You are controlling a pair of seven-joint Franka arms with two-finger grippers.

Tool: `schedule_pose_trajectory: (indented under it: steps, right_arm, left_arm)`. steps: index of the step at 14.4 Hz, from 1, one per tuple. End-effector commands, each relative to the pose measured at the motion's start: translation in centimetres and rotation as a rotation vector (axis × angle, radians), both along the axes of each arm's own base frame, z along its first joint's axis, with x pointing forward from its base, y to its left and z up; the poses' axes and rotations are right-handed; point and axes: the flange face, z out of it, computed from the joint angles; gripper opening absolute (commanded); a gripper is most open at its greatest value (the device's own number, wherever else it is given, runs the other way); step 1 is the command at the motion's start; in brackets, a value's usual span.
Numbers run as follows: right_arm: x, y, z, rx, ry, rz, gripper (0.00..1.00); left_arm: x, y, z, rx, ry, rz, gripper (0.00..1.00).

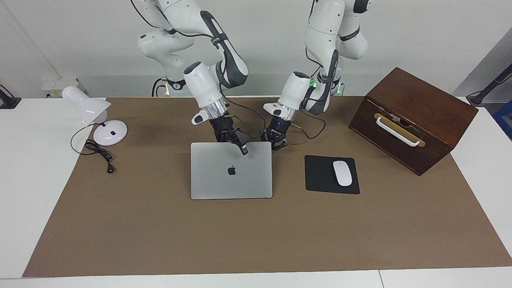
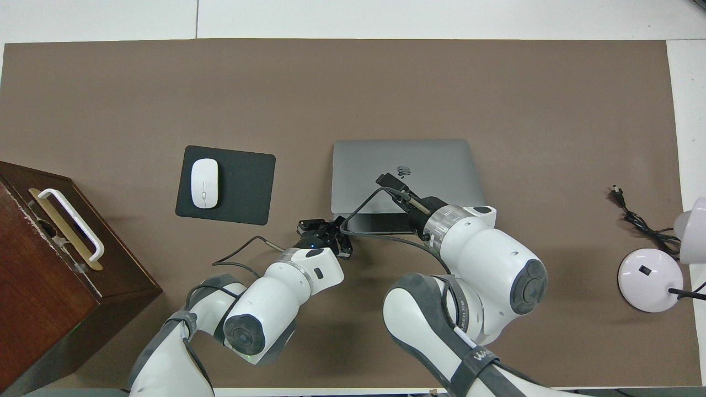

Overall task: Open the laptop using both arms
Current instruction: 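Wedge the right gripper under the laptop lid and lift it upward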

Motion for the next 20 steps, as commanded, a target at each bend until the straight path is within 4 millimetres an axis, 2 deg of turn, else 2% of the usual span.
schedule_pose_trajectory:
  steps: [1, 7, 11, 16, 20]
  right_arm:
    - [2.1, -0.1, 0.4, 0.012, -0.008, 0.016, 1.00]
    - [2.7, 0.1, 1.0, 0.021, -0.013, 0.026, 1.00]
    - [3.8, 0.6, 1.9, 0.034, -0.019, 0.042, 1.00]
    - [4.9, -0.4, 2.3, -0.010, -0.049, 0.069, 1.00]
    - [5.1, -0.3, 2.3, -0.014, -0.056, 0.080, 1.00]
  left_arm:
    - [0.3, -0.2, -1.7, 0.022, 0.002, -0.005, 0.00]
    - [0.3, -0.2, -1.7, 0.025, 0.000, -0.009, 0.00]
    - [0.2, -0.1, -2.1, 0.030, 0.005, -0.009, 0.00]
    - [0.2, -0.1, -2.2, 0.032, 0.006, -0.010, 0.00]
    - [0.2, -0.1, -2.2, 0.036, 0.004, -0.015, 0.00]
